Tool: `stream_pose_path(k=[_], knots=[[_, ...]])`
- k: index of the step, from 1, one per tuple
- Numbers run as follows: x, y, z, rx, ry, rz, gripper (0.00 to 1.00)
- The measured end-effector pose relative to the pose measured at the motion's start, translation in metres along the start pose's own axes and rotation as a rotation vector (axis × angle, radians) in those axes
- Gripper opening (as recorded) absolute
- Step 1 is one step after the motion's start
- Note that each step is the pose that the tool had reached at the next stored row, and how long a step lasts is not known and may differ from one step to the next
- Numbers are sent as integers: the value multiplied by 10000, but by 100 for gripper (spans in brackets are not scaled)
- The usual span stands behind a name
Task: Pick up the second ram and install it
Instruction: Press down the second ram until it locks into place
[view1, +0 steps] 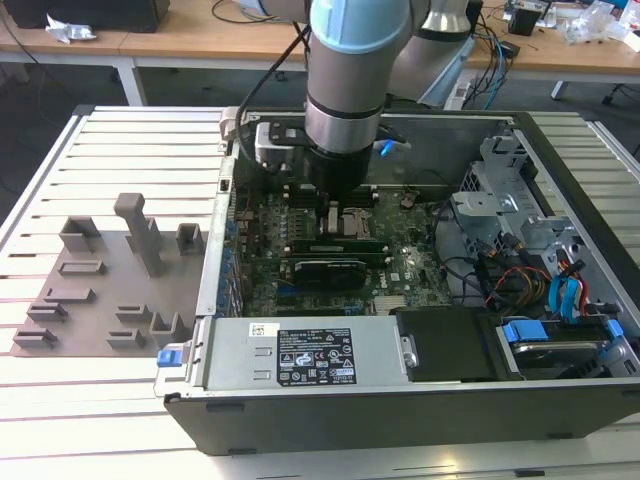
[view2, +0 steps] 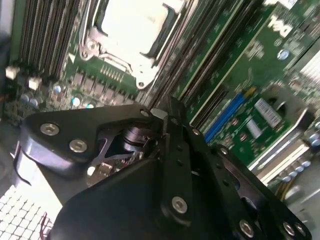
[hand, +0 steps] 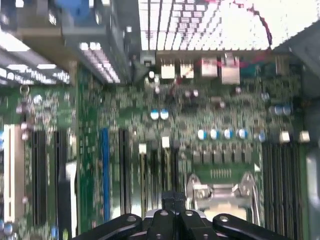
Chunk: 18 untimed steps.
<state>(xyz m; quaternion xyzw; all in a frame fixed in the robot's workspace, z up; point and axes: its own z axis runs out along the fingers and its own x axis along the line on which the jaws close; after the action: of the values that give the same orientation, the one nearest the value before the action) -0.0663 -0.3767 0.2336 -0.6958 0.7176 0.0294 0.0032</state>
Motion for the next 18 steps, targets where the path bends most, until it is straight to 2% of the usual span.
stream_pose_path(k=[1, 4, 5, 7, 11, 14, 16, 18], knots=[[2, 27, 23, 1, -2, -1, 10], [3, 31, 53, 1, -2, -1, 10], [0, 31, 37, 11, -22, -1, 10], [-3, 24, -53, 2, -8, -2, 10], [-10, -187, -89, -246, -11, 11, 10], [-17, -210, -212, -265, -13, 10, 10], [-25, -204, -370, -265, -13, 11, 10], [-29, -200, -463, -266, -12, 11, 10]])
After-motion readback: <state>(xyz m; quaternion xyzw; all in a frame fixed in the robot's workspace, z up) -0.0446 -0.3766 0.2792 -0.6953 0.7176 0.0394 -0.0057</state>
